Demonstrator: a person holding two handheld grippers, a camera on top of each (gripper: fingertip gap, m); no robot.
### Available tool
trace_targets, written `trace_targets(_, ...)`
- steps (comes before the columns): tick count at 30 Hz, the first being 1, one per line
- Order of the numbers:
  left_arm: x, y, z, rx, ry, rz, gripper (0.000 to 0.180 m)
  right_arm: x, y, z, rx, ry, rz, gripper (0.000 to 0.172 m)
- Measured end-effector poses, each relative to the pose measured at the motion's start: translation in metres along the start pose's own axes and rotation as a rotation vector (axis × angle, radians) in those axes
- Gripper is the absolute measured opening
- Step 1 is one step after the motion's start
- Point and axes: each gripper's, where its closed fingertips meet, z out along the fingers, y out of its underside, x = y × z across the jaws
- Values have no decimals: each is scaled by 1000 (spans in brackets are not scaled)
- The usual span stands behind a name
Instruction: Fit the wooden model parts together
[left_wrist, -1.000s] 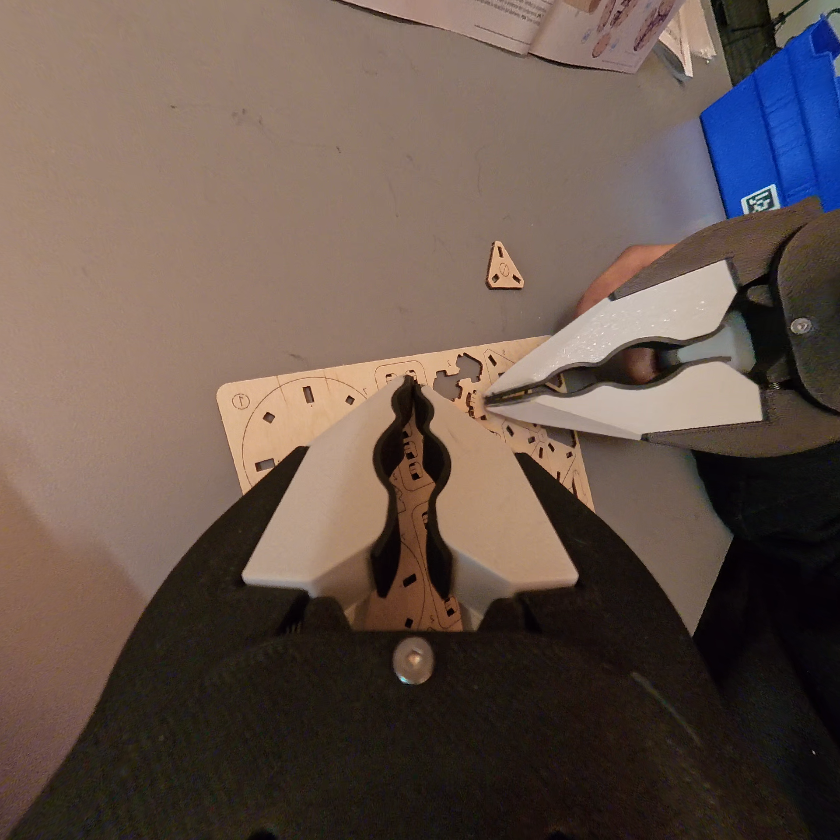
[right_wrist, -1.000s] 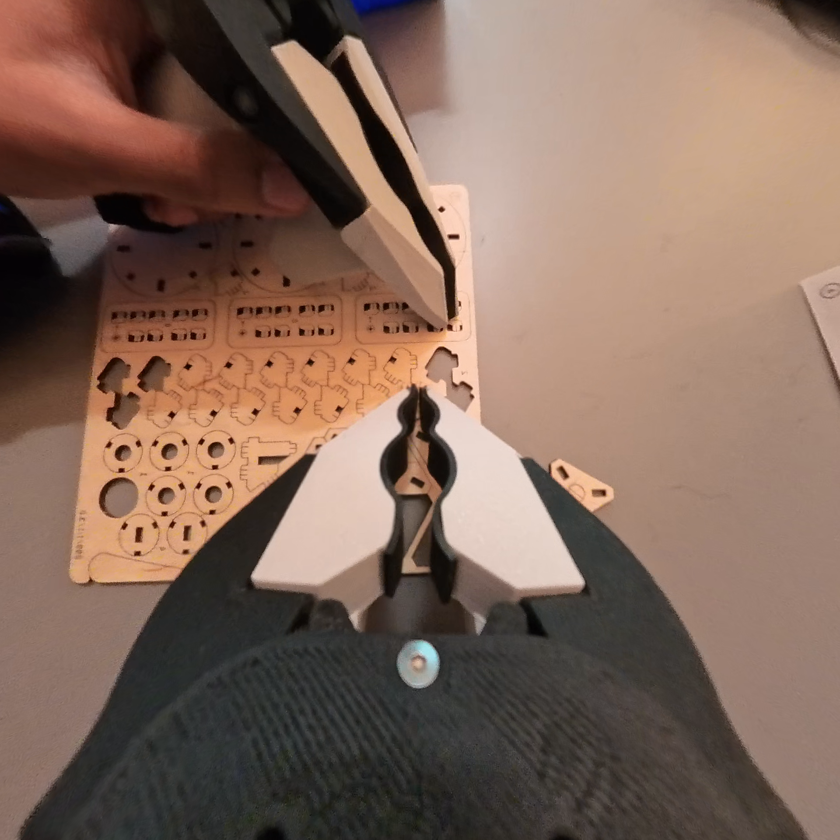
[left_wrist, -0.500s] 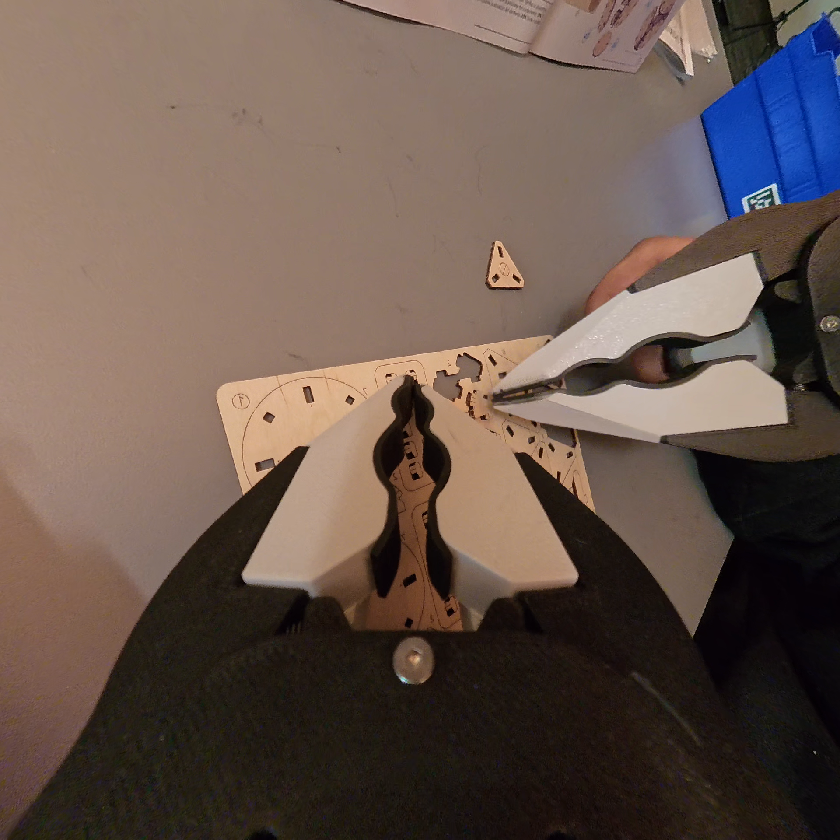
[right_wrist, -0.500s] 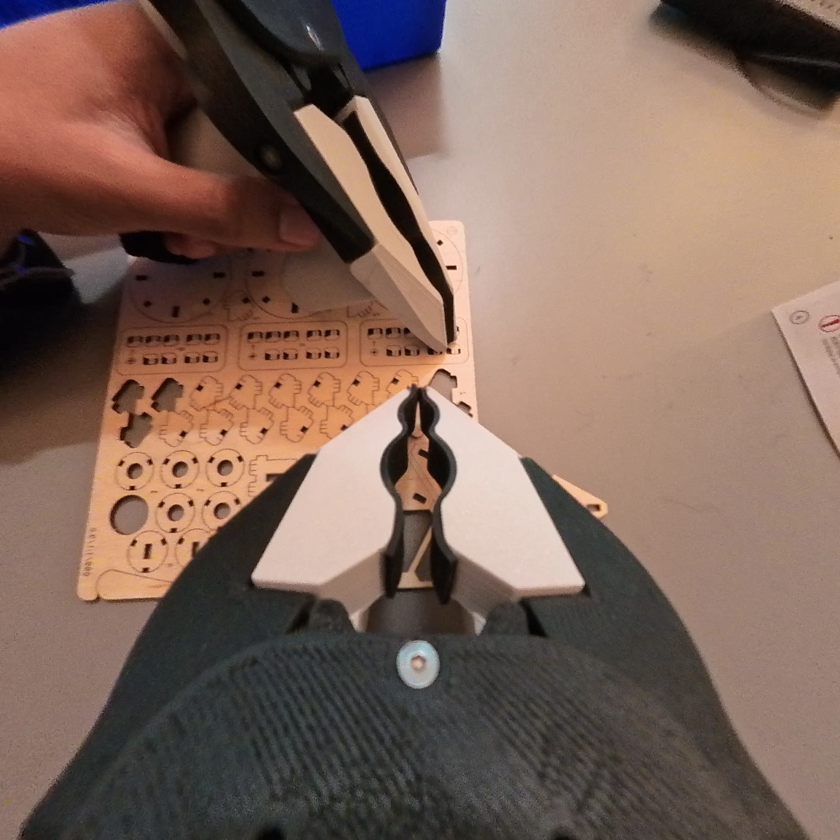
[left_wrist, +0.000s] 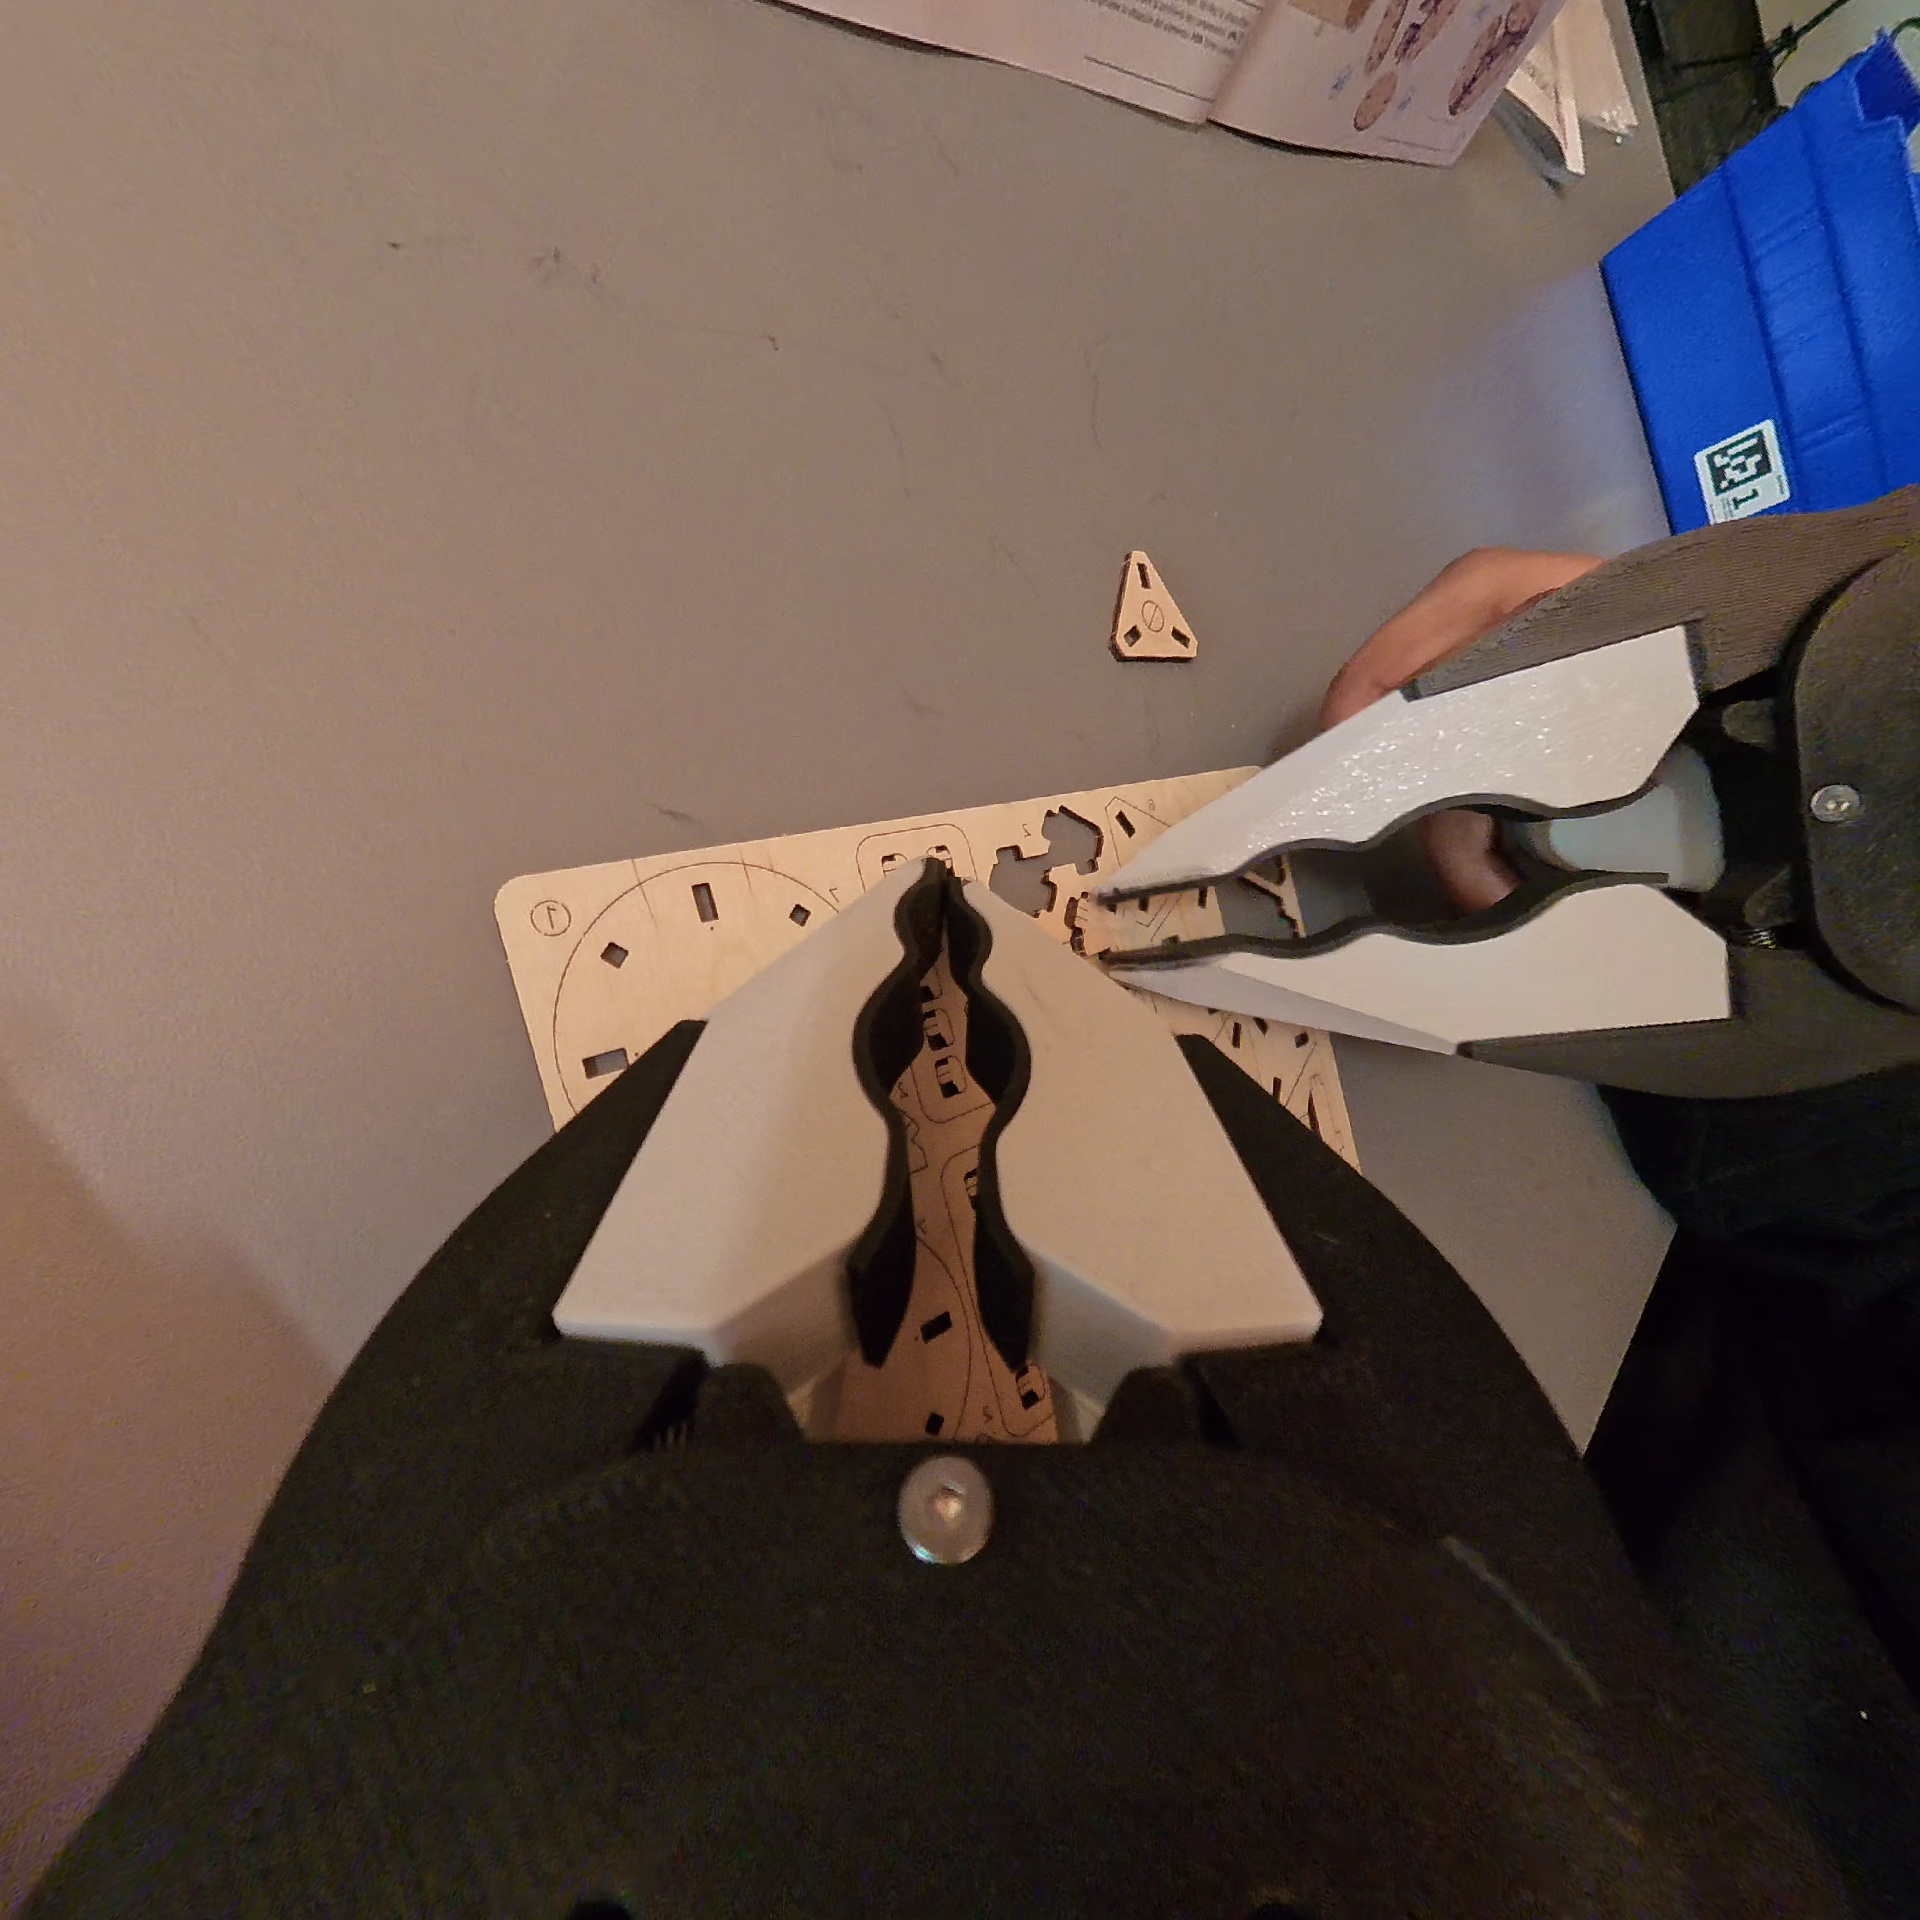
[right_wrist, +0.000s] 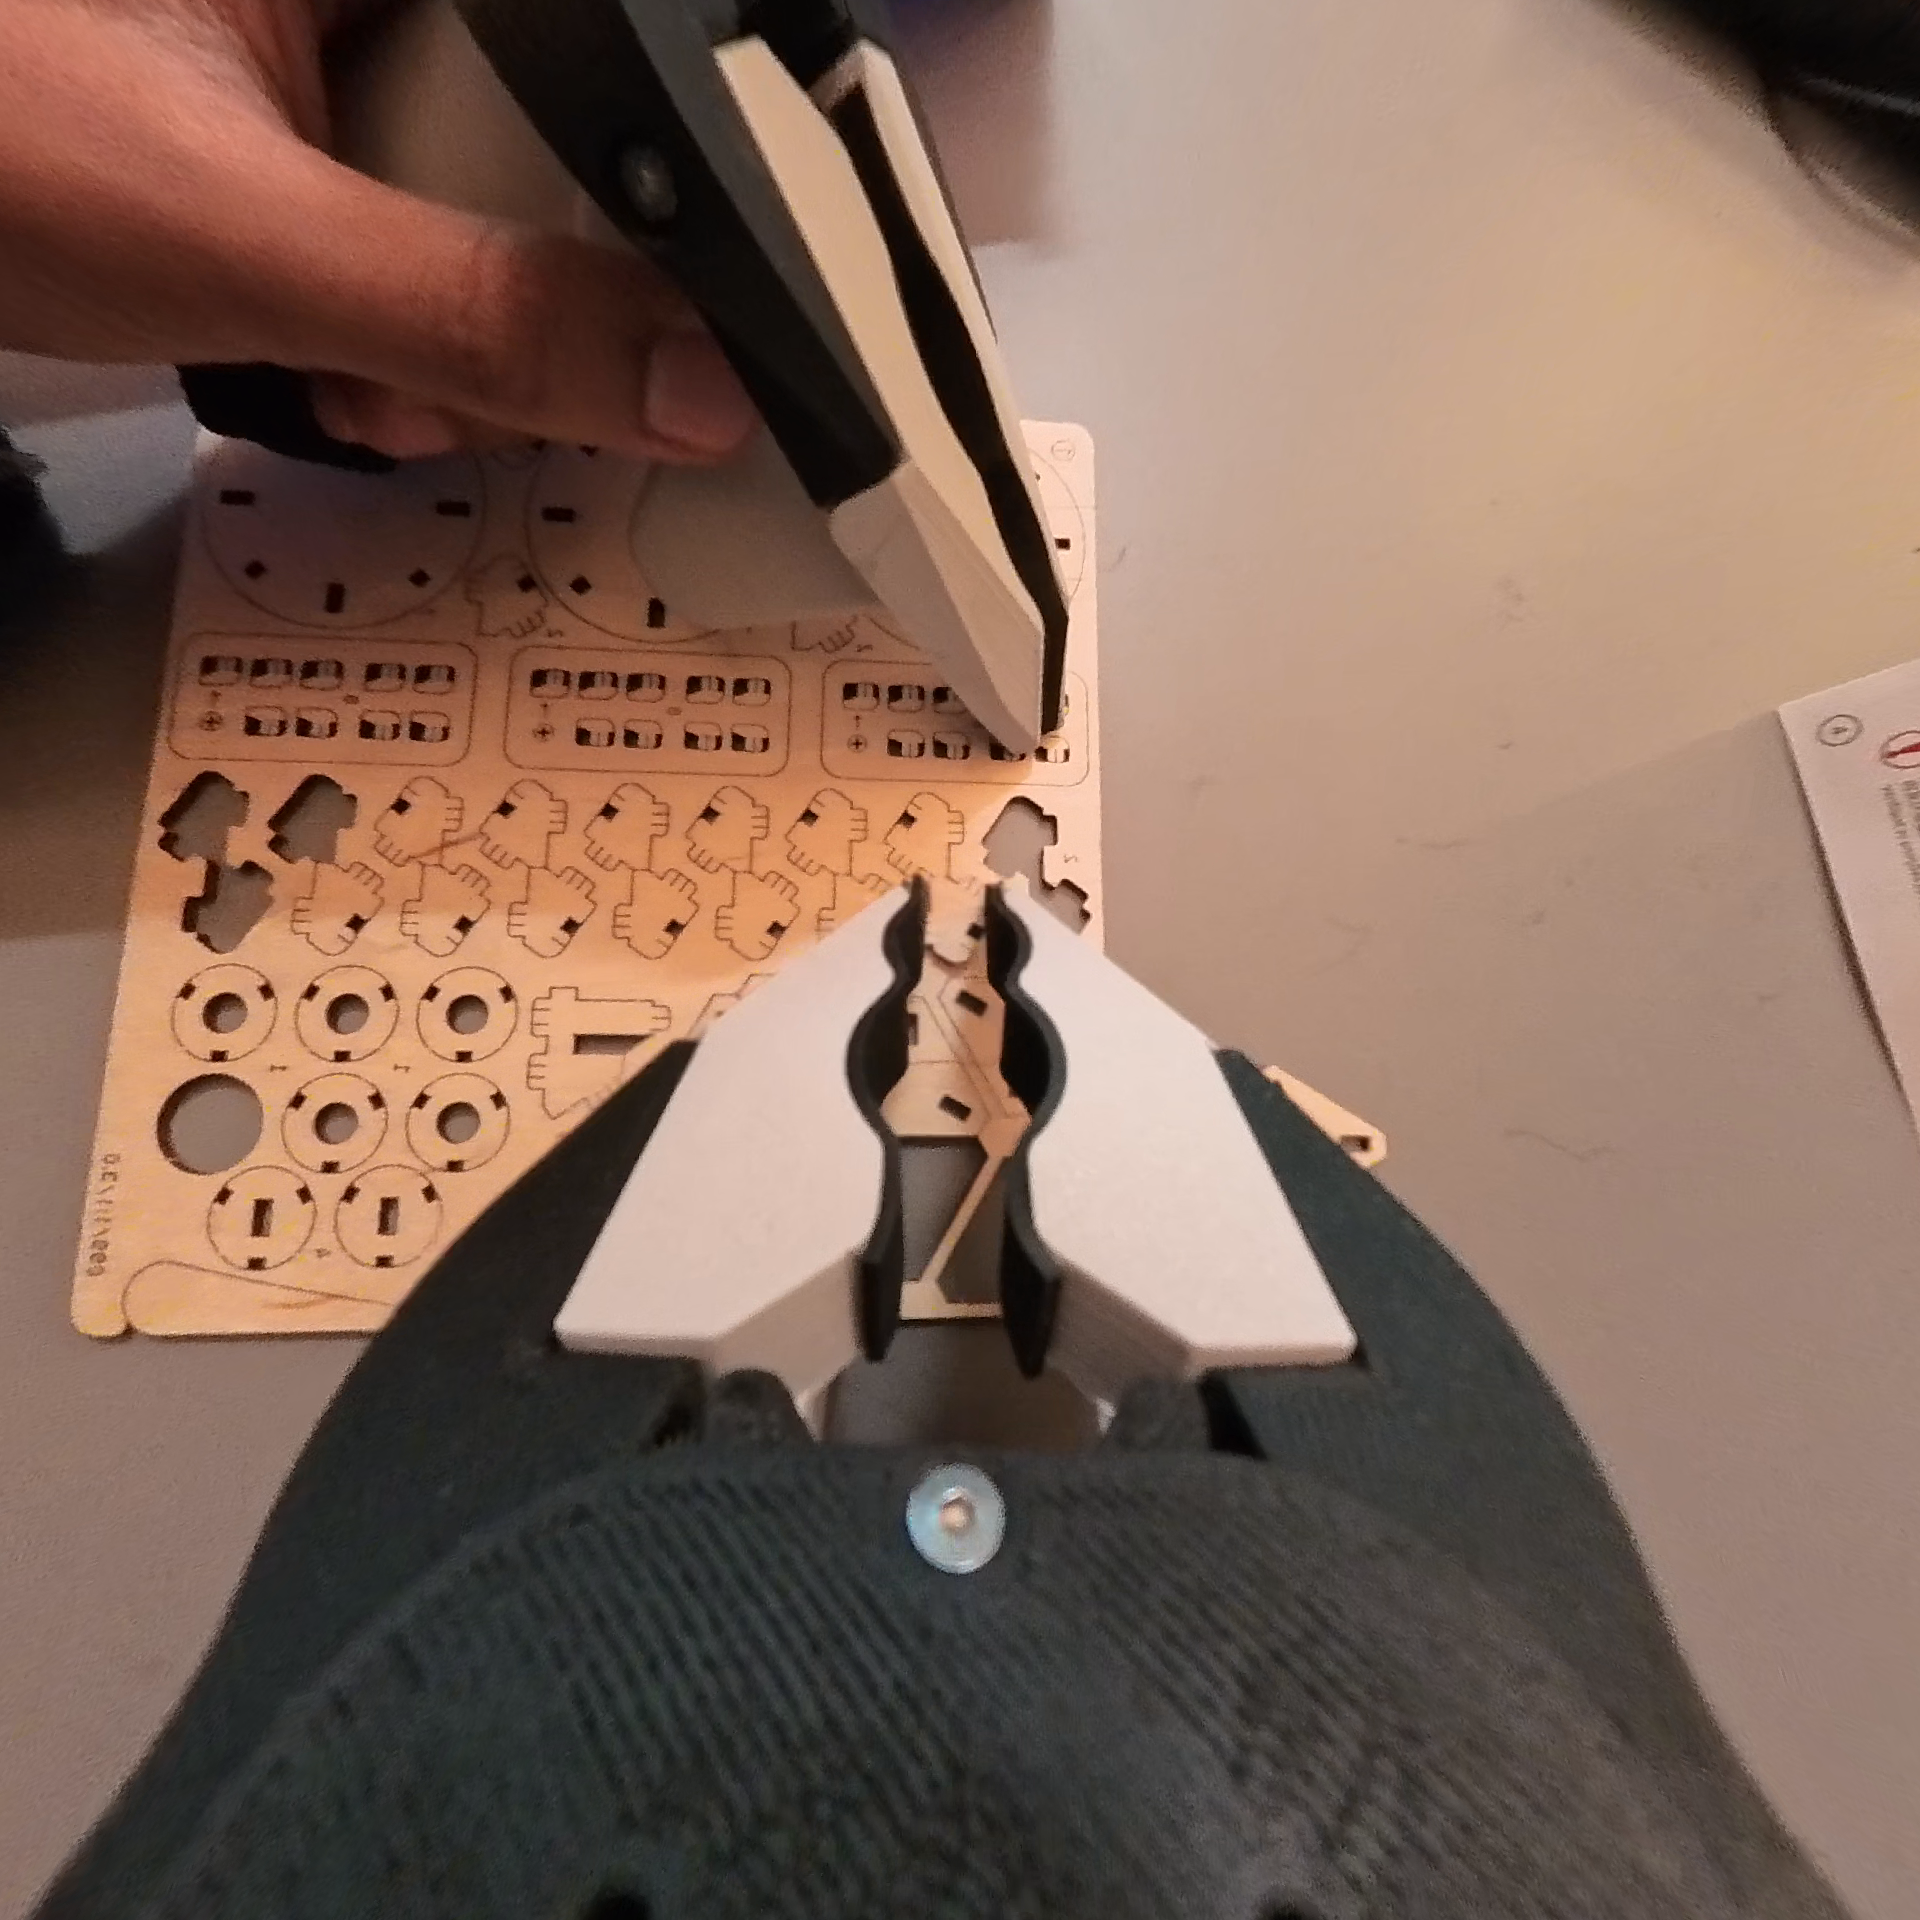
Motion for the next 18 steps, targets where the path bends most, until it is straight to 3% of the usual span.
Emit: trace_targets(18,0,0,0,0,0,0,0,-1,1,3,-3,-9,23,4)
